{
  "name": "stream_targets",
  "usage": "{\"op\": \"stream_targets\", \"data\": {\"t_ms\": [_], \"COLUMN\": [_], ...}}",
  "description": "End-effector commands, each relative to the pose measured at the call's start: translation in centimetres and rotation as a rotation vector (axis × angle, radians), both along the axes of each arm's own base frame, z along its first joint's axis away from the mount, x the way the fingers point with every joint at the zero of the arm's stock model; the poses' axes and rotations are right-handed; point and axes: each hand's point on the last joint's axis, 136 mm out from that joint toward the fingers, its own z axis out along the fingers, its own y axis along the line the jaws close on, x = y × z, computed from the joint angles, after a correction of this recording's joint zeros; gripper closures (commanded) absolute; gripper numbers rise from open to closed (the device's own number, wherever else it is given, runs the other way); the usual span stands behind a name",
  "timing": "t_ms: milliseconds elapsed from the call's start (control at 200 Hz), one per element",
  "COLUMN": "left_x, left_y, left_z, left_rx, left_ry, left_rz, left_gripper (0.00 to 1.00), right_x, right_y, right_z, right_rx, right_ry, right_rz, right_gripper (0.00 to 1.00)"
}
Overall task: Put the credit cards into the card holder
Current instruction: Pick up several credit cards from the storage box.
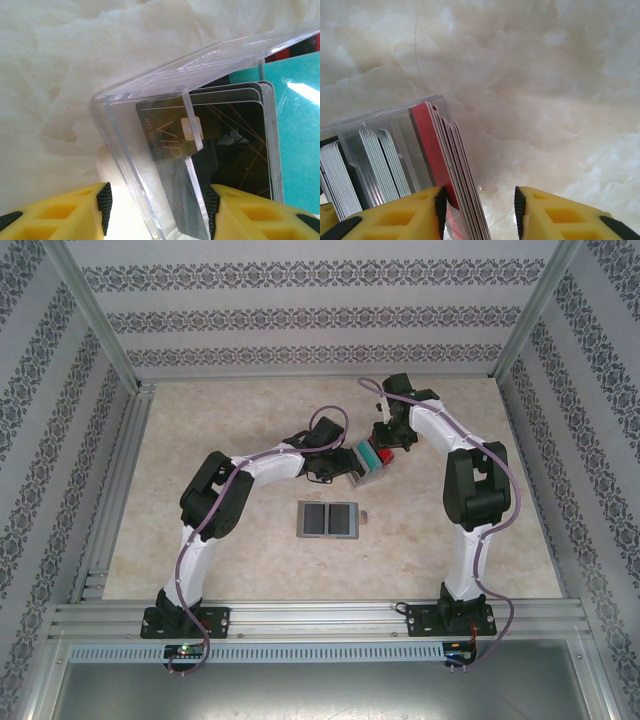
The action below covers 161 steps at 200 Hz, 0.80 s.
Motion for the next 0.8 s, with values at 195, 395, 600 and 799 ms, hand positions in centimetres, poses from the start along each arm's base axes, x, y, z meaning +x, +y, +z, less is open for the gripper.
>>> {"op": "stream_targets", "data": {"t_ms": [195, 395, 600, 799], "left_x": [-1.8, -1.9, -2.1, -2.0], "left_y": [1.3, 1.3, 1.4, 1.3], "left_z": [-2.0, -2.2, -2.4, -2.4], "left_rx": [0.053, 0.056, 0.051, 0.05], "left_ry": [0.08, 0.086, 0.095, 0.095], "left_rz": [-0.001, -0.003, 0.001, -0.002], "left_gripper": [0.46, 0.46, 0.46, 0.46], "right_x": [0.3, 0.1, 0.1, 0.2], "right_y": [-0.7, -0.1, -0.3, -0.2], "right_z": [2.7, 2.2, 1.4, 1.7], "right_rx": [-0.04, -0.017, -0.027, -0.023], "right_ry": [-0.063, -0.045, -0.028, -0.035], "right_rz": [0.006, 0.019, 0.012, 0.012], "right_gripper": [0.6, 0.63, 0.66, 0.74]}}
